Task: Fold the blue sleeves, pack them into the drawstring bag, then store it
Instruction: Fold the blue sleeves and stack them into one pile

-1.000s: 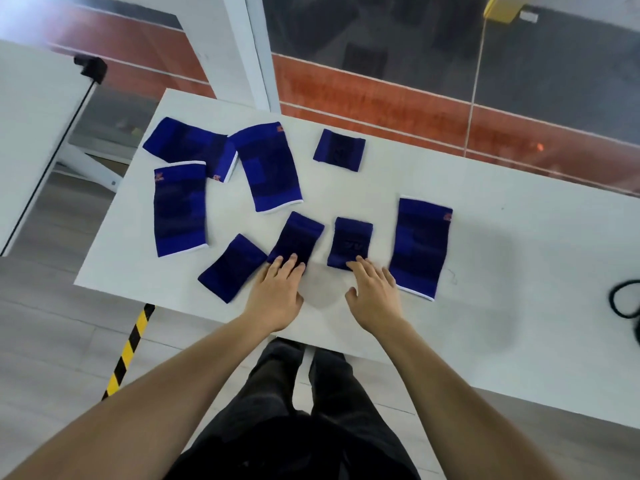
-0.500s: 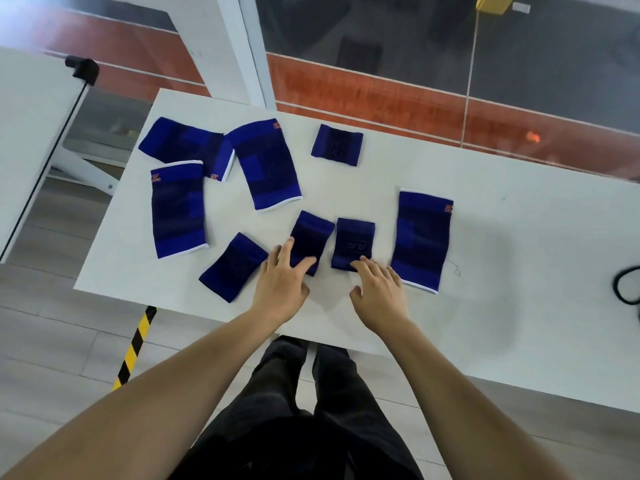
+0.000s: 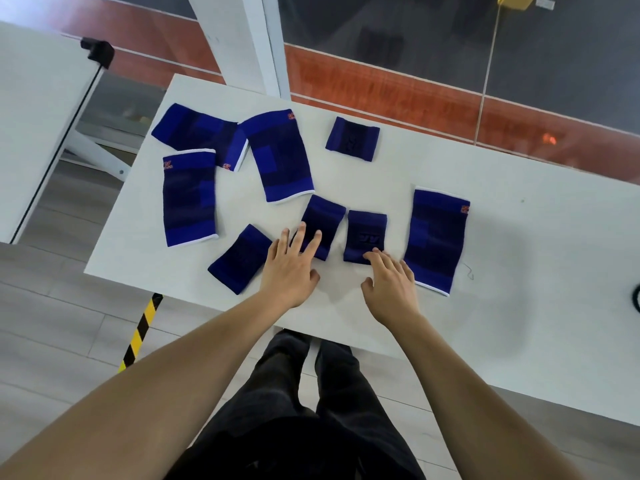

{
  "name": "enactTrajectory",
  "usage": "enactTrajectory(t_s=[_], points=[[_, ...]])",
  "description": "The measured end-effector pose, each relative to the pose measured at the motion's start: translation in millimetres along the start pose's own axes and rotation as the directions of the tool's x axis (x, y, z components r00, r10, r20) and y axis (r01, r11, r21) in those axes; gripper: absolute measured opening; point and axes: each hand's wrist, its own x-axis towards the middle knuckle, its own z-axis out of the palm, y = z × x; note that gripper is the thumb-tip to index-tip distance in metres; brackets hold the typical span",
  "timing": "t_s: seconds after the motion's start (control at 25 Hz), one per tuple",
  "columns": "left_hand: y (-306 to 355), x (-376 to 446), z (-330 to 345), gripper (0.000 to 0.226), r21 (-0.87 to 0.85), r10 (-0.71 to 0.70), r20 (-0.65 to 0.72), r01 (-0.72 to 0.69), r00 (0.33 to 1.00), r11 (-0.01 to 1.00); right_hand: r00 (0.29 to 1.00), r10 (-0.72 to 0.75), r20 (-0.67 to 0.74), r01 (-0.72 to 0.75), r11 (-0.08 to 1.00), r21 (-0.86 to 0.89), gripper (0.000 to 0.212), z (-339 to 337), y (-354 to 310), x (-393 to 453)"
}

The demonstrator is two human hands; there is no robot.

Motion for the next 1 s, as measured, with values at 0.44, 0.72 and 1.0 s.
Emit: enactTrajectory(t_s=[0.44, 0.72, 1.0], points=[[-6.5, 0.2, -4.9, 0.045, -0.045, -0.039, -0.105, 0.035, 0.994, 0.998, 0.999, 0.012, -0.038, -0.013, 1.0, -0.018, 0.04, -10.8, -9.0, 16.1], [38.6, 99.9, -56.3, 0.047, -0.092, 0.119, -0.197, -0.139, 0.973, 0.986, 0.995, 0.068, -0.071, -0.069, 0.997, -0.015, 0.053, -11.7, -7.3, 38.6], [60.5, 183.6, -56.4, 0.066, -0.024, 0.145, 0.008, -0.144, 0.989, 0.989, 0.989, 0.106, -0.104, -0.108, 0.994, -0.02, 0.054, -15.7, 6.8, 49.1]])
